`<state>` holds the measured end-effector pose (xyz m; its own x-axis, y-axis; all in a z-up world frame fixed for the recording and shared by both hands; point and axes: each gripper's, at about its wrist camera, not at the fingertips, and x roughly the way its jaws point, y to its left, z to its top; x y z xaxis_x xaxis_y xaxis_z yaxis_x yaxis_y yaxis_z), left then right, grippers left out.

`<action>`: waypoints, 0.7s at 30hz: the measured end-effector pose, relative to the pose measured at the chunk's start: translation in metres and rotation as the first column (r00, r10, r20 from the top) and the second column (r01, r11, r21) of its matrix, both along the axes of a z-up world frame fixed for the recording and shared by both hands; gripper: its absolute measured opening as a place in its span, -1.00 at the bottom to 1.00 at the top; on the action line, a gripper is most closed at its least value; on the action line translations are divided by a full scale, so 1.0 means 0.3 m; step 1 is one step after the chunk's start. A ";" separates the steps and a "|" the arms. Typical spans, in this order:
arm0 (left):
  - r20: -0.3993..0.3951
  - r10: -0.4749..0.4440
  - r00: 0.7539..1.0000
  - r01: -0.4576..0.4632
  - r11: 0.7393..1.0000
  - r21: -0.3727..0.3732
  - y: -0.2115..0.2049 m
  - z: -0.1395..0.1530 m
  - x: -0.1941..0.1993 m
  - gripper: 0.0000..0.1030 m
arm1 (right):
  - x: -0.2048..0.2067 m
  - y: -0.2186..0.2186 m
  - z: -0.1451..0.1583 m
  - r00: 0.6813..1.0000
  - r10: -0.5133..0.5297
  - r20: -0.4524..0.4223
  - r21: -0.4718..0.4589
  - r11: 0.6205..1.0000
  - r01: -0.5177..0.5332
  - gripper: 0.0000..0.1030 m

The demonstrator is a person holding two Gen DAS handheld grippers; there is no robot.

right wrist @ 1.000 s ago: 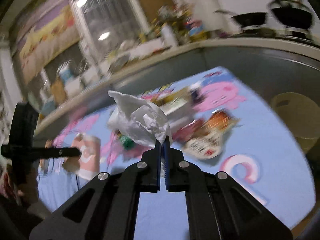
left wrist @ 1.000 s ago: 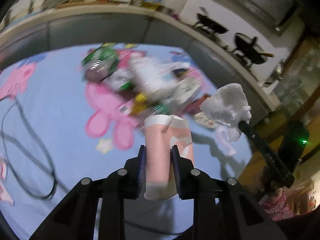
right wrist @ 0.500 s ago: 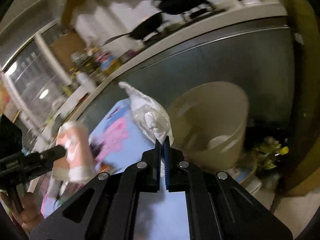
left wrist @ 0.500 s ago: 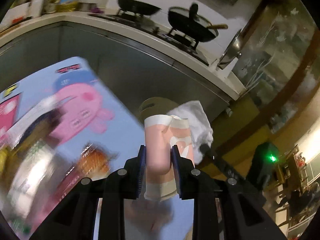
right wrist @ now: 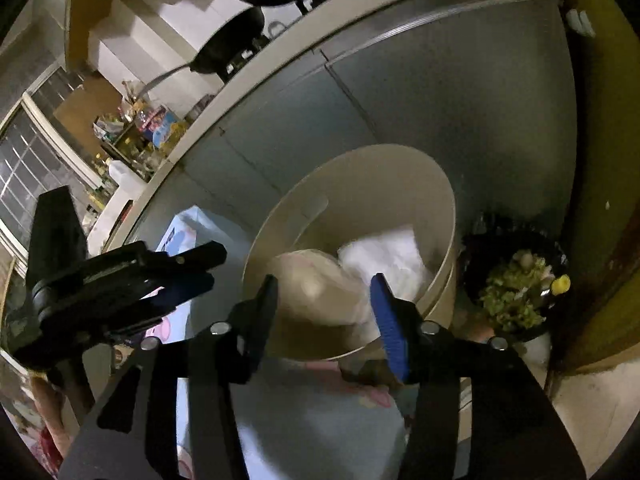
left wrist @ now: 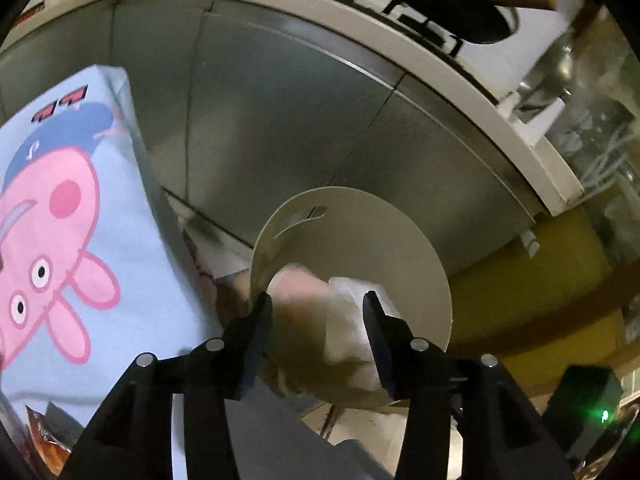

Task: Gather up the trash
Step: 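Carry cup and tissue to the beige bin and open both grippers, then return both grippers to the table over the snack wrappers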

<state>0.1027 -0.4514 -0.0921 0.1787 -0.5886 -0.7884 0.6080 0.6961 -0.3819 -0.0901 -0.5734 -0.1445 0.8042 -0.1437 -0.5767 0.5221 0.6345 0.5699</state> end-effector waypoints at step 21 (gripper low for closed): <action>0.487 0.344 0.803 -0.237 0.933 -0.270 0.779 0.454 -0.230 -0.06 | -0.059 0.550 0.261 0.965 0.258 0.051 -0.136 0.959 -0.249 -0.06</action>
